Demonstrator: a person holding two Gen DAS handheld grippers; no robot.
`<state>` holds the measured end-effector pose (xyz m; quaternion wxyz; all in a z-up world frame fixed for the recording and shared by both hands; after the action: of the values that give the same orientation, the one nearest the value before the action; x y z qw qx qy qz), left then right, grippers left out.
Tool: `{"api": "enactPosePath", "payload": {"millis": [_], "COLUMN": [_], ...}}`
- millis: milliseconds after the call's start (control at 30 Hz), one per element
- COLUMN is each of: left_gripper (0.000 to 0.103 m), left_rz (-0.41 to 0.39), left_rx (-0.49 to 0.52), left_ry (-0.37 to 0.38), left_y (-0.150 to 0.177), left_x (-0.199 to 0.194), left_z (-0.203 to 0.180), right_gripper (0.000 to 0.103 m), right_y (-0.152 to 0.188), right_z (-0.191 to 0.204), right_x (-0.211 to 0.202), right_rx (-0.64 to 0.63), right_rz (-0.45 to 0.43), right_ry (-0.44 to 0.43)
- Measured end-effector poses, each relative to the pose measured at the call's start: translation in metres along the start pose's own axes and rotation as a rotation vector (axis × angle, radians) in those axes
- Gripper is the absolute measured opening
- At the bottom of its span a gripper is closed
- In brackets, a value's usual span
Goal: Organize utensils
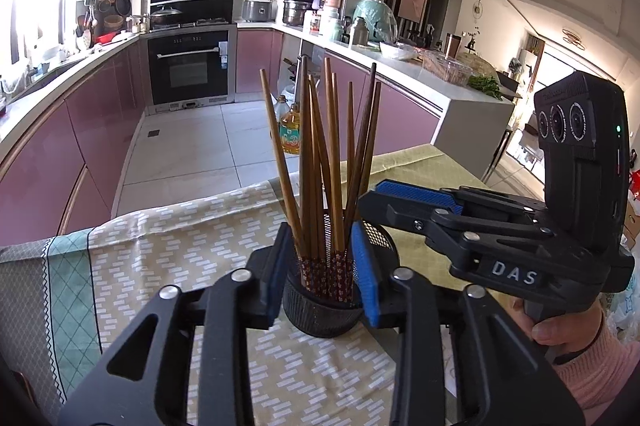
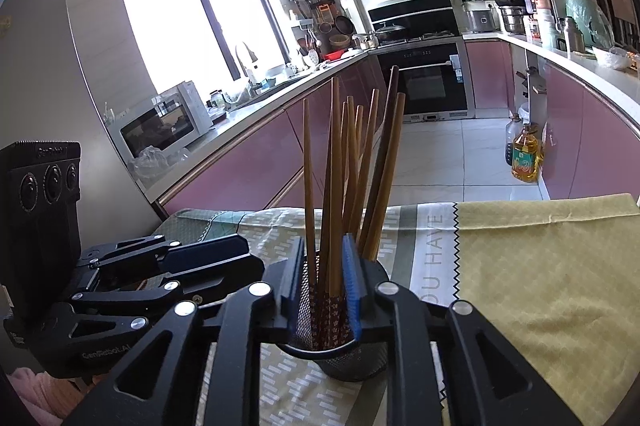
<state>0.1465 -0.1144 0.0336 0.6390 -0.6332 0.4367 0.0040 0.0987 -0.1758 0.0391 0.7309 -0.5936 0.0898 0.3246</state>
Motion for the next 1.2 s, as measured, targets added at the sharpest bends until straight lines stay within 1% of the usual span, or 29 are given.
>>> {"api": "enactPosePath", "payload": {"millis": [33,67,100,200,233,267,300,367,400,467,567,733,933,1200], "left_gripper": [0.039,0.05,0.055,0.069,0.078,0.083,0.085,0.096,0.097,0.097,0.097,0.097,0.097,0.097], "left_rz": [-0.01,-0.026,-0.043,-0.084,-0.103,-0.125,-0.138,-0.159,-0.171,-0.193,-0.237,-0.303,-0.334,-0.382], "left_rx": [-0.002,-0.007,-0.012,-0.027,-0.036,-0.04,-0.043,-0.057,-0.063,-0.057,-0.052,-0.07,-0.083,-0.084], "left_ry": [-0.003,-0.016,-0.034,-0.07,-0.082,-0.103,-0.124,-0.16,-0.171,-0.202,-0.243,-0.293,-0.336,-0.395], "left_y": [0.002,0.005,0.007,0.015,0.019,0.023,0.026,0.031,0.035,0.041,0.049,0.061,0.073,0.083], "left_x": [-0.004,-0.008,-0.012,-0.025,-0.028,-0.032,-0.035,-0.04,-0.043,-0.051,-0.065,-0.087,-0.103,-0.123], "left_z": [0.001,0.002,0.004,0.01,0.012,0.014,0.015,0.02,0.021,0.021,0.018,0.018,0.018,0.012], "right_gripper": [0.036,0.045,0.056,0.071,0.075,0.08,0.084,0.089,0.093,0.096,0.096,0.096,0.096,0.096], "right_y": [0.002,0.004,0.006,0.015,0.018,0.02,0.023,0.029,0.031,0.038,0.044,0.054,0.063,0.068], "right_z": [0.001,0.002,0.001,0.003,0.004,0.005,0.007,0.011,0.013,0.019,0.025,0.034,0.045,0.054], "right_x": [-0.003,-0.007,-0.009,-0.017,-0.019,-0.02,-0.022,-0.024,-0.025,-0.028,-0.035,-0.049,-0.064,-0.077], "right_rx": [-0.007,-0.01,-0.01,-0.023,-0.029,-0.037,-0.045,-0.068,-0.081,-0.109,-0.129,-0.126,-0.137,-0.148], "right_rz": [-0.007,-0.016,-0.024,-0.044,-0.048,-0.051,-0.053,-0.063,-0.069,-0.09,-0.12,-0.183,-0.246,-0.28], "right_ry": [0.01,0.021,0.028,0.058,0.073,0.083,0.093,0.112,0.124,0.157,0.182,0.195,0.216,0.259]}}
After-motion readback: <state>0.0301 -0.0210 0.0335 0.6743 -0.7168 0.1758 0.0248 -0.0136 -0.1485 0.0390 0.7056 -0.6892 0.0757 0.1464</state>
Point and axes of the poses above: each gripper's, at about its wrist camera, not at the fingertips, and x roughly the way its jaws point, z to its left, y to its underside, the point moved 1 cm from there along x, roughly the way its jaws point, and after that the axes turned 5 degrees about y, right-handed, at the moved point
